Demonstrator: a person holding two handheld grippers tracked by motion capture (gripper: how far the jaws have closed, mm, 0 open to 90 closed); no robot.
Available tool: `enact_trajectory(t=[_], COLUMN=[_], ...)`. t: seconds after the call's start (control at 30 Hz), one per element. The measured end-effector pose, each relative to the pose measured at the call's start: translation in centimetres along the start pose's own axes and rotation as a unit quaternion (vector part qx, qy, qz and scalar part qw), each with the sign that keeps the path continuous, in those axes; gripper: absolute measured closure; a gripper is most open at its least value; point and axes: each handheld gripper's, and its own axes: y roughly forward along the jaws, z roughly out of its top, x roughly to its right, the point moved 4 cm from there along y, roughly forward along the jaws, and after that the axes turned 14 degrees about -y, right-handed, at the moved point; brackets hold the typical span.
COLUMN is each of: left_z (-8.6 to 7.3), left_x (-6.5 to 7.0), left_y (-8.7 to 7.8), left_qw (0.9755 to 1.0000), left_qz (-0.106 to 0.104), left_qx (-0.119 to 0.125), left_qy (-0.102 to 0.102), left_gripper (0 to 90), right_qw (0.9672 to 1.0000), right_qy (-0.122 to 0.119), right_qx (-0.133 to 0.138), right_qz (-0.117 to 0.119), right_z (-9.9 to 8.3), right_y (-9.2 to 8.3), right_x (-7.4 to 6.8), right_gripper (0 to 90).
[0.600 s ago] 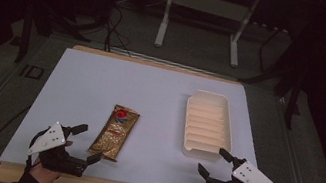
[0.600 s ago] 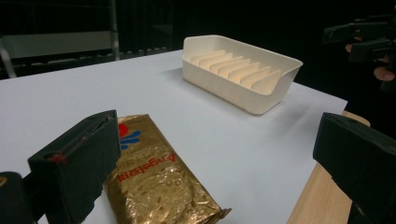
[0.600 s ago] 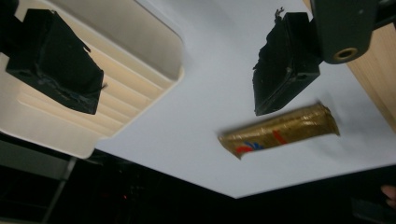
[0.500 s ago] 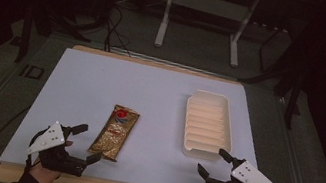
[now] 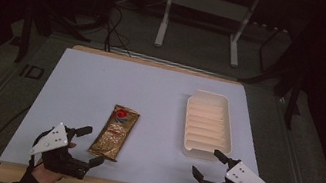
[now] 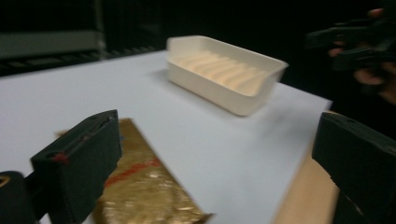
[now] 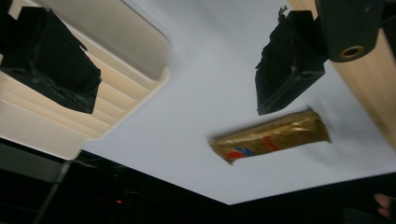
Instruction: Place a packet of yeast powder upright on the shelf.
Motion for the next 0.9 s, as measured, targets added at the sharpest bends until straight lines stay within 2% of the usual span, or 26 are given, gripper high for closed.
enact_trajectory(t=[0.07,0.17,0.2,0.23,0.27,0.37,0.5,0.53,0.63,0.77,0.83,0.9], left_z=[0.1,0.3,0.6,0.6,0.9,1.3,2.5,2.9,3.9,4.5,4.8,5.3], left_x=[0.4,0.7,1.0,1.0,1.3,1.5,1.6,1.5,1.3,1.0,0.9,0.6], left_y=[0.1,0.2,0.3,0.3,0.5,0.6,0.9,1.0,1.3,1.9,2.2,2.8], left_qw=[0.9998,0.9998,0.9997,0.9997,0.9994,0.9994,0.9995,0.9995,0.9997,0.9995,0.9995,0.9993], left_qz=[-0.011,-0.007,-0.016,-0.016,-0.022,-0.023,-0.017,-0.021,-0.007,-0.004,-0.011,-0.01], left_qx=[-0.004,-0.008,-0.015,-0.015,-0.024,-0.025,-0.025,-0.021,-0.008,-0.012,-0.014,-0.018], left_qy=[-0.014,-0.014,-0.014,-0.014,-0.009,0.0,0.007,0.006,0.02,0.031,0.026,0.032], left_gripper=[3.2,3.2,3.2,3.1,3.0,3.1,3.0,2.7,2.7,2.9,2.9,2.9], right_qw=[1.0,0.9999,0.9998,0.9998,0.9998,0.9998,0.9995,0.9994,0.9992,0.9989,0.9986,0.9985], right_qy=[0.006,0.004,0.005,0.005,0.004,-0.006,0.0,-0.003,-0.001,0.002,-0.001,-0.002], right_qx=[0.007,0.01,0.016,0.017,0.017,0.017,0.027,0.031,0.035,0.042,0.048,0.047], right_qz=[0.004,0.003,0.005,0.005,0.007,0.011,0.018,0.016,0.019,0.022,0.025,0.029], right_z=[0.3,0.5,0.6,0.7,0.8,1.0,1.2,1.4,1.7,1.8,1.9,2.0], right_y=[-0.1,-0.3,-0.4,-0.5,-0.5,-0.5,-0.5,-0.5,-0.6,-0.6,-0.7,-0.7], right_x=[-0.1,-0.2,-0.3,-0.3,-0.4,-0.6,-0.8,-0.9,-1.1,-1.0,-1.1,-1.1], right_gripper=[14.0,14.0,14.0,14.0,14.0,13.9,13.6,13.6,13.5,12.7,10.8,10.8])
